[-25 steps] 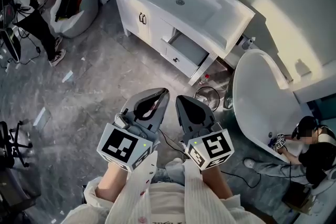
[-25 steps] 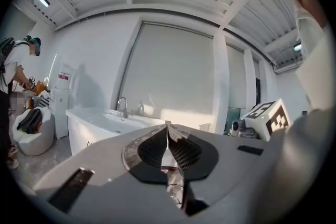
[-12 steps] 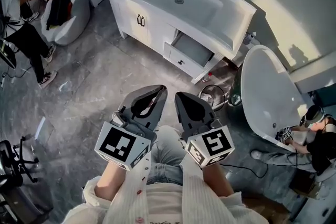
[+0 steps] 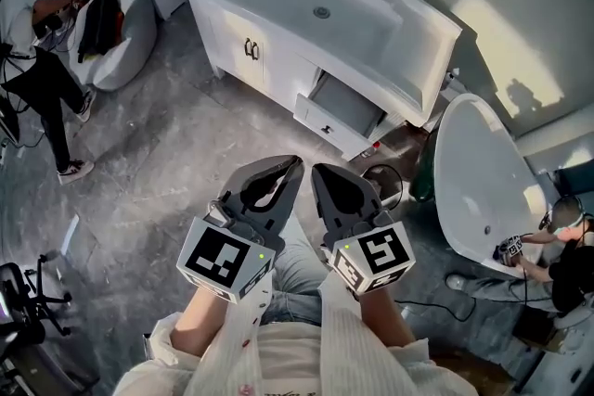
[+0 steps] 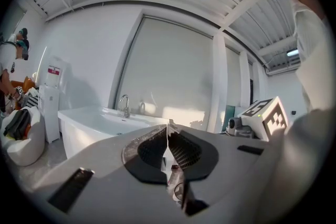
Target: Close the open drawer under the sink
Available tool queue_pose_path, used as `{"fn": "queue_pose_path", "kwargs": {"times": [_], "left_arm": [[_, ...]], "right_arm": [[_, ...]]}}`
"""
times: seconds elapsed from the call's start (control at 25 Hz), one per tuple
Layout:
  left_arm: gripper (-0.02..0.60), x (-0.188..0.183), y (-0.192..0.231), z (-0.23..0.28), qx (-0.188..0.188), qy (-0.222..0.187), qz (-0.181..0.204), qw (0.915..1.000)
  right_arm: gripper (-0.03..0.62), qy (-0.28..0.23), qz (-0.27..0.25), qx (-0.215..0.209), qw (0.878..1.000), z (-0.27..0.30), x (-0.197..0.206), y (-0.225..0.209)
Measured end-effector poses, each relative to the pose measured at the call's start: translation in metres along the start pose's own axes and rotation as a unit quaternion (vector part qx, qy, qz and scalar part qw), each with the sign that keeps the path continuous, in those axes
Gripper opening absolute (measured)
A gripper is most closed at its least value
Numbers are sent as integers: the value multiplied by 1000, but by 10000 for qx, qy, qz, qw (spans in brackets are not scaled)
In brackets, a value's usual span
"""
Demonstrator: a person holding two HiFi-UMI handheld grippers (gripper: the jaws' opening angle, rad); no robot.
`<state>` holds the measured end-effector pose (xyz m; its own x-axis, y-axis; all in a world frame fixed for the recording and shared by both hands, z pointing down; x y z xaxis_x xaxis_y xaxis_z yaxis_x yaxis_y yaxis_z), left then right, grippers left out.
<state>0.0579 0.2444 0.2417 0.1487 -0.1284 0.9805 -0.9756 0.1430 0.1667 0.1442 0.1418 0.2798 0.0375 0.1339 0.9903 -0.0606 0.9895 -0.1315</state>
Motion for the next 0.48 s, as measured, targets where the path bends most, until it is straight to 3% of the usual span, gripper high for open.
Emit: {"fn": "queue_pose_path", "kwargs": {"times": [0.48], "left_arm": [[17,-13,93,68,-37,25,-57,10000]], "right_arm": [[9,117,16,26,9999,103,-13,-48]]}}
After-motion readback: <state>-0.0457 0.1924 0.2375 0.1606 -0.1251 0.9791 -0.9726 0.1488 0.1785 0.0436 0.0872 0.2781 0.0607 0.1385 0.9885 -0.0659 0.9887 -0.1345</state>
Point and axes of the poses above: the fingertips, and each gripper's own axes: z forward along the fingers, y to its left, x out of its underside, the point moved 8 cm from there along -z, backward along the fingers, and after that the axes turned 12 degrees about -y, right-handed, at the moved point
